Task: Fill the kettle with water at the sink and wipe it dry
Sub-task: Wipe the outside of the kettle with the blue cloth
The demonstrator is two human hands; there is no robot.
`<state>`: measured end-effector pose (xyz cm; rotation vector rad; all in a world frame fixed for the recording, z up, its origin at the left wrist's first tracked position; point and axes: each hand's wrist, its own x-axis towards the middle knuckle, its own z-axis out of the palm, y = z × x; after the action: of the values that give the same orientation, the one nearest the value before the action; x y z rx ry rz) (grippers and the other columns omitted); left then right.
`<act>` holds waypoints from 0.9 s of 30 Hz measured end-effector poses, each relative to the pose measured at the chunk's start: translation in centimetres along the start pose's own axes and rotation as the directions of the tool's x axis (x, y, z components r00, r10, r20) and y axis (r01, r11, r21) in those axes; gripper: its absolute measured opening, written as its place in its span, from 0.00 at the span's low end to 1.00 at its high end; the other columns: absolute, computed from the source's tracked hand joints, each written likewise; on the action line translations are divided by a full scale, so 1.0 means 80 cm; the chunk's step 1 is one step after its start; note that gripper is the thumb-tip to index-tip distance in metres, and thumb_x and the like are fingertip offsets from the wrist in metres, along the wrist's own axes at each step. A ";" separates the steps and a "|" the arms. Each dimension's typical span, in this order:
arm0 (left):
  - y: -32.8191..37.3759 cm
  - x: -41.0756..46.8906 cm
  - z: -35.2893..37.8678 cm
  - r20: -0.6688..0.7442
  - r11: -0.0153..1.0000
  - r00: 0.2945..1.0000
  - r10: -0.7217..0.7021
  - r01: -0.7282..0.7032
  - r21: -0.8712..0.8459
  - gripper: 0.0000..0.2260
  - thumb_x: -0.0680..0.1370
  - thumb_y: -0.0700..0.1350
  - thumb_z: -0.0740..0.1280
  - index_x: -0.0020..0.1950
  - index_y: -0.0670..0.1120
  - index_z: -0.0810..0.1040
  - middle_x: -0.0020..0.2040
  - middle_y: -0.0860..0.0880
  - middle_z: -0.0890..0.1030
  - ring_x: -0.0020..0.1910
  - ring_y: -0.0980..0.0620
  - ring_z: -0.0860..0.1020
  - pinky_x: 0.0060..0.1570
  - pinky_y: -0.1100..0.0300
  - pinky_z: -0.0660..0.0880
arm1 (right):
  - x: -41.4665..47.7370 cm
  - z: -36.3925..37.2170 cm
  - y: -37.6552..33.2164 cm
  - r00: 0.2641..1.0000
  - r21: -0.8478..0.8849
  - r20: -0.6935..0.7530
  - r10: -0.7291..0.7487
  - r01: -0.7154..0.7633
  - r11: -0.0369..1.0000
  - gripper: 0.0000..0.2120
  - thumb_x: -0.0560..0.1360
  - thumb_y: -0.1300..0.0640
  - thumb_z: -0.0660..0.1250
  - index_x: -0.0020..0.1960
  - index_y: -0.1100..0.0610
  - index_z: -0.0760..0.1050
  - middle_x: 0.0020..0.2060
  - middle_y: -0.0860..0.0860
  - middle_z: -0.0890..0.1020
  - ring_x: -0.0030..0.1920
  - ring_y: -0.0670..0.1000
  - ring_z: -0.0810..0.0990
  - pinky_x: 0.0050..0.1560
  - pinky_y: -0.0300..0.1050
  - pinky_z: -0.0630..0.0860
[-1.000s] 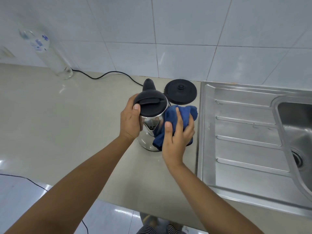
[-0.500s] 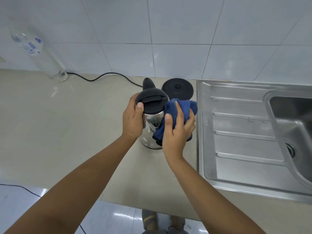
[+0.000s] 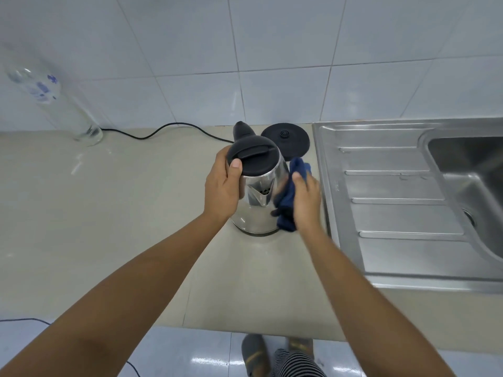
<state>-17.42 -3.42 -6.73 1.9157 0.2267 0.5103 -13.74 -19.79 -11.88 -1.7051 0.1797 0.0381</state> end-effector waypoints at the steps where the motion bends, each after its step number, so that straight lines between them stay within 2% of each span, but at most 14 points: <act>1: 0.000 0.000 -0.001 0.013 1.000 1.000 0.005 -0.005 0.008 0.19 0.80 0.60 0.53 0.65 0.56 0.71 0.33 0.57 0.74 0.34 0.55 0.73 0.38 0.56 0.72 | 0.016 -0.005 -0.007 0.993 0.032 0.098 0.069 -0.073 0.997 0.15 0.77 0.42 0.58 0.57 0.45 0.77 0.59 0.57 0.79 0.57 0.54 0.77 0.60 0.54 0.73; 3: 0.003 -0.002 -0.002 0.044 1.000 0.999 0.024 -0.024 -0.012 0.18 0.80 0.62 0.52 0.64 0.58 0.71 0.31 0.57 0.74 0.31 0.56 0.72 0.35 0.58 0.71 | 0.029 -0.007 -0.009 0.977 0.043 0.169 0.131 -0.140 0.989 0.08 0.79 0.45 0.57 0.48 0.42 0.75 0.53 0.56 0.81 0.53 0.56 0.79 0.54 0.51 0.76; 4: 0.005 -0.003 -0.002 0.056 0.999 0.998 0.035 -0.033 -0.034 0.18 0.80 0.63 0.53 0.64 0.58 0.70 0.29 0.57 0.74 0.29 0.56 0.71 0.32 0.60 0.71 | 0.028 -0.006 -0.004 0.976 0.026 0.163 0.143 -0.149 0.989 0.09 0.80 0.46 0.57 0.49 0.44 0.76 0.53 0.58 0.81 0.55 0.59 0.79 0.57 0.54 0.75; 6: 0.007 -0.006 -0.002 0.065 0.997 0.997 0.038 -0.033 -0.075 0.20 0.79 0.65 0.53 0.65 0.56 0.70 0.28 0.57 0.73 0.27 0.57 0.70 0.30 0.64 0.69 | 0.007 0.002 0.012 0.988 -0.015 0.036 0.151 -0.150 0.989 0.17 0.80 0.44 0.56 0.61 0.52 0.75 0.60 0.61 0.77 0.62 0.62 0.75 0.65 0.60 0.69; 9: 0.007 -0.007 0.000 0.072 0.989 0.997 0.012 -0.001 -0.145 0.25 0.78 0.67 0.55 0.67 0.53 0.70 0.27 0.56 0.71 0.26 0.57 0.67 0.27 0.66 0.67 | -0.072 0.030 0.036 0.975 -0.101 -0.218 0.049 -0.072 0.992 0.28 0.80 0.41 0.54 0.75 0.54 0.65 0.72 0.60 0.67 0.70 0.60 0.65 0.72 0.55 0.60; 11: 0.006 -0.007 0.002 0.063 0.987 0.998 0.016 -0.005 -0.161 0.27 0.77 0.68 0.55 0.68 0.52 0.69 0.27 0.56 0.70 0.25 0.57 0.67 0.27 0.66 0.66 | -0.129 0.055 0.039 0.970 -0.205 -0.229 -0.075 0.027 0.978 0.33 0.78 0.39 0.55 0.77 0.56 0.60 0.74 0.62 0.62 0.71 0.60 0.63 0.70 0.54 0.60; 13: 0.004 -0.007 0.004 0.053 0.989 0.998 0.042 -0.034 -0.143 0.27 0.77 0.68 0.55 0.68 0.53 0.69 0.27 0.55 0.72 0.25 0.57 0.68 0.28 0.66 0.67 | -0.159 0.075 0.043 0.977 -0.279 -0.184 -0.111 0.057 0.959 0.35 0.78 0.43 0.62 0.78 0.58 0.57 0.75 0.64 0.59 0.72 0.63 0.62 0.70 0.57 0.62; 15: 0.007 -0.010 0.008 0.048 0.991 0.998 0.044 -0.037 -0.131 0.27 0.77 0.68 0.55 0.69 0.52 0.68 0.34 0.48 0.77 0.32 0.47 0.74 0.33 0.56 0.74 | -0.161 0.078 0.044 0.972 -0.290 -0.181 -0.150 0.093 0.952 0.34 0.77 0.49 0.67 0.77 0.60 0.59 0.75 0.66 0.58 0.72 0.65 0.62 0.69 0.59 0.63; 17: 0.011 -0.014 0.010 0.046 0.992 0.999 0.025 -0.019 -0.123 0.28 0.77 0.68 0.56 0.70 0.51 0.67 0.49 0.35 0.79 0.48 0.33 0.77 0.48 0.42 0.75 | -0.151 0.068 0.040 0.954 -0.250 -0.214 -0.210 0.154 0.956 0.31 0.77 0.52 0.66 0.76 0.59 0.62 0.75 0.64 0.59 0.71 0.63 0.63 0.69 0.59 0.64; 18: 0.013 -0.016 0.011 0.045 0.993 0.999 0.016 -0.010 -0.121 0.28 0.77 0.68 0.56 0.69 0.51 0.68 0.54 0.36 0.78 0.53 0.34 0.76 0.54 0.41 0.74 | -0.144 0.061 0.037 0.942 -0.231 -0.231 -0.243 0.189 0.954 0.29 0.77 0.53 0.65 0.75 0.58 0.63 0.75 0.63 0.60 0.71 0.62 0.63 0.69 0.58 0.64; 21: 0.021 -0.023 0.013 0.016 0.995 1.000 0.017 -0.015 -0.101 0.23 0.76 0.69 0.56 0.66 0.59 0.67 0.60 0.51 0.77 0.60 0.53 0.76 0.62 0.49 0.73 | -0.122 0.034 0.028 0.925 -0.189 -0.238 -0.296 0.254 0.948 0.25 0.77 0.58 0.65 0.73 0.54 0.67 0.74 0.58 0.61 0.72 0.57 0.62 0.71 0.56 0.64; 23: 0.026 -0.025 0.018 0.043 0.993 0.999 0.015 -0.010 -0.114 0.19 0.77 0.67 0.57 0.65 0.63 0.67 0.58 0.51 0.78 0.57 0.52 0.77 0.61 0.46 0.73 | -0.111 0.012 0.023 0.929 -0.182 -0.221 -0.299 0.262 0.948 0.24 0.78 0.61 0.64 0.73 0.52 0.68 0.74 0.55 0.62 0.72 0.56 0.63 0.71 0.57 0.65; 25: 0.033 -0.027 0.026 0.050 0.992 0.998 0.022 -0.016 -0.127 0.23 0.78 0.65 0.59 0.69 0.55 0.69 0.60 0.47 0.77 0.60 0.46 0.76 0.62 0.43 0.72 | -0.105 -0.012 0.017 0.922 -0.250 -0.237 -0.306 0.246 0.936 0.24 0.78 0.61 0.64 0.73 0.50 0.69 0.73 0.54 0.63 0.71 0.56 0.65 0.69 0.57 0.68; 27: 0.039 -0.030 0.037 0.019 0.991 0.999 0.035 -0.032 -0.130 0.27 0.78 0.62 0.60 0.70 0.48 0.69 0.63 0.48 0.77 0.64 0.49 0.74 0.65 0.46 0.70 | -0.099 -0.038 0.007 0.907 -0.379 -0.276 -0.319 0.203 0.903 0.23 0.78 0.61 0.64 0.72 0.49 0.70 0.73 0.55 0.65 0.66 0.58 0.68 0.64 0.56 0.71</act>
<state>-18.46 -8.03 -5.40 1.8003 0.1444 0.5141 -21.88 -22.13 -10.98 -2.0657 0.1967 -0.4507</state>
